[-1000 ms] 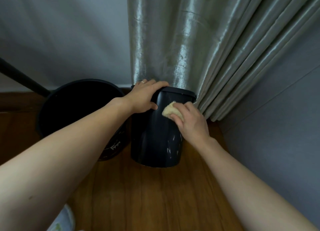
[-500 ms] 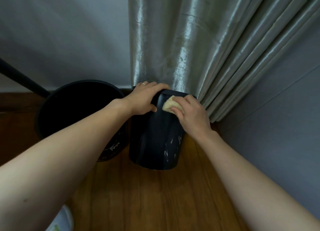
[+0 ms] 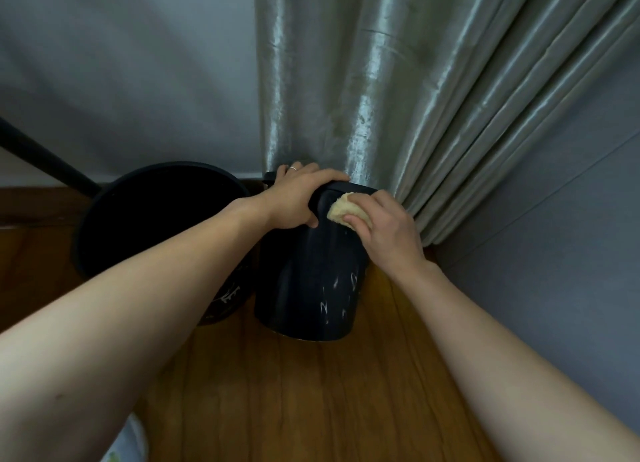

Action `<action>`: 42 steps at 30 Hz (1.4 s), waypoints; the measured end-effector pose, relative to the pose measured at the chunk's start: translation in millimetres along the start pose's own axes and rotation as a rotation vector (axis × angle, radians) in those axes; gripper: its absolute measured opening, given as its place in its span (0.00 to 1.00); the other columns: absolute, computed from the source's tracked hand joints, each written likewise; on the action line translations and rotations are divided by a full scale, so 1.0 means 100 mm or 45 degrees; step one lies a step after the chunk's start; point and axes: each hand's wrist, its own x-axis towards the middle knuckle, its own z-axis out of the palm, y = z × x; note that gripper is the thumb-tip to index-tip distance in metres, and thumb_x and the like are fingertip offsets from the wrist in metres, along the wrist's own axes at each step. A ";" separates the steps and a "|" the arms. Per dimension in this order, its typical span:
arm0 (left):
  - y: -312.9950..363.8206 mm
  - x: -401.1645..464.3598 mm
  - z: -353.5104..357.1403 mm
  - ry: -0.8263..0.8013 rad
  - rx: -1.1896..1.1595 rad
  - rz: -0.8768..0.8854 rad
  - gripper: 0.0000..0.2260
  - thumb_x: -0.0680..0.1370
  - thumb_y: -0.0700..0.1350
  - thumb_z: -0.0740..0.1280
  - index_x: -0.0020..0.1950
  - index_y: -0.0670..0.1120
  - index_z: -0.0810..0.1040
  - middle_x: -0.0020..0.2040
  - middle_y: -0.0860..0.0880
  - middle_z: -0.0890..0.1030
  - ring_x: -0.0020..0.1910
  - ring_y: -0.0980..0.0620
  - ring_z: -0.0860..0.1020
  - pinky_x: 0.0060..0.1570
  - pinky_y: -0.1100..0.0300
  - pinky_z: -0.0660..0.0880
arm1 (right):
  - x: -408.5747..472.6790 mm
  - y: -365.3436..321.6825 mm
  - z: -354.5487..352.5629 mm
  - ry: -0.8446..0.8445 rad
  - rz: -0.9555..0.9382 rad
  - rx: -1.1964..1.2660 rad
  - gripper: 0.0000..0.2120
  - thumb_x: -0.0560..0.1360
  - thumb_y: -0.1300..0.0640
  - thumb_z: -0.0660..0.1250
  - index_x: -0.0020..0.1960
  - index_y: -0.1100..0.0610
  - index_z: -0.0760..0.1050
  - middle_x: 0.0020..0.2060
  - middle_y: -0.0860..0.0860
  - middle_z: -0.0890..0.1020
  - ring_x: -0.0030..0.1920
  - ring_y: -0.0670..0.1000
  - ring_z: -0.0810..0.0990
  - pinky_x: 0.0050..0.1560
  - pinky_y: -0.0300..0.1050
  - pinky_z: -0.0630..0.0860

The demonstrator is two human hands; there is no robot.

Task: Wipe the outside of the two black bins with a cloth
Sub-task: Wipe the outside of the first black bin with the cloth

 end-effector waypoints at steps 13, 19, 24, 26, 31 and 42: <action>-0.07 -0.02 -0.03 -0.053 0.174 0.083 0.44 0.66 0.43 0.78 0.76 0.57 0.59 0.62 0.48 0.71 0.62 0.44 0.66 0.65 0.51 0.62 | 0.02 -0.10 0.01 0.011 -0.095 -0.046 0.15 0.75 0.54 0.70 0.61 0.54 0.78 0.44 0.53 0.76 0.46 0.56 0.77 0.38 0.52 0.78; -0.04 -0.02 -0.03 -0.067 0.187 0.068 0.44 0.67 0.43 0.78 0.76 0.58 0.59 0.61 0.48 0.71 0.63 0.43 0.66 0.66 0.50 0.61 | -0.07 -0.02 -0.03 0.036 0.005 -0.045 0.14 0.76 0.54 0.70 0.61 0.55 0.79 0.44 0.54 0.75 0.45 0.56 0.77 0.40 0.52 0.77; -0.07 -0.02 -0.05 -0.056 0.189 0.049 0.43 0.67 0.43 0.78 0.76 0.58 0.59 0.61 0.47 0.71 0.62 0.42 0.66 0.65 0.48 0.61 | -0.50 -0.10 0.11 -0.125 -0.214 0.000 0.14 0.78 0.50 0.64 0.60 0.55 0.76 0.44 0.54 0.74 0.42 0.53 0.75 0.32 0.52 0.77; -0.08 -0.02 -0.03 -0.056 0.188 0.042 0.43 0.67 0.43 0.78 0.76 0.59 0.59 0.61 0.47 0.71 0.62 0.42 0.66 0.65 0.49 0.61 | -0.64 -0.07 0.12 -0.222 -0.316 -0.025 0.13 0.77 0.51 0.65 0.60 0.55 0.76 0.44 0.53 0.74 0.43 0.52 0.75 0.31 0.51 0.78; -0.09 -0.01 -0.02 -0.049 0.199 0.033 0.44 0.67 0.45 0.78 0.76 0.58 0.59 0.62 0.46 0.71 0.62 0.42 0.66 0.66 0.48 0.61 | -0.32 -0.05 0.05 -0.039 -0.061 -0.055 0.15 0.76 0.52 0.69 0.62 0.55 0.77 0.45 0.53 0.75 0.44 0.54 0.76 0.38 0.49 0.76; -0.10 -0.03 -0.04 -0.045 0.204 0.012 0.43 0.68 0.45 0.78 0.77 0.58 0.58 0.62 0.45 0.70 0.63 0.42 0.66 0.67 0.48 0.61 | -0.88 0.00 0.19 -0.340 -0.422 -0.070 0.16 0.76 0.54 0.70 0.62 0.55 0.74 0.47 0.53 0.75 0.44 0.51 0.76 0.33 0.47 0.78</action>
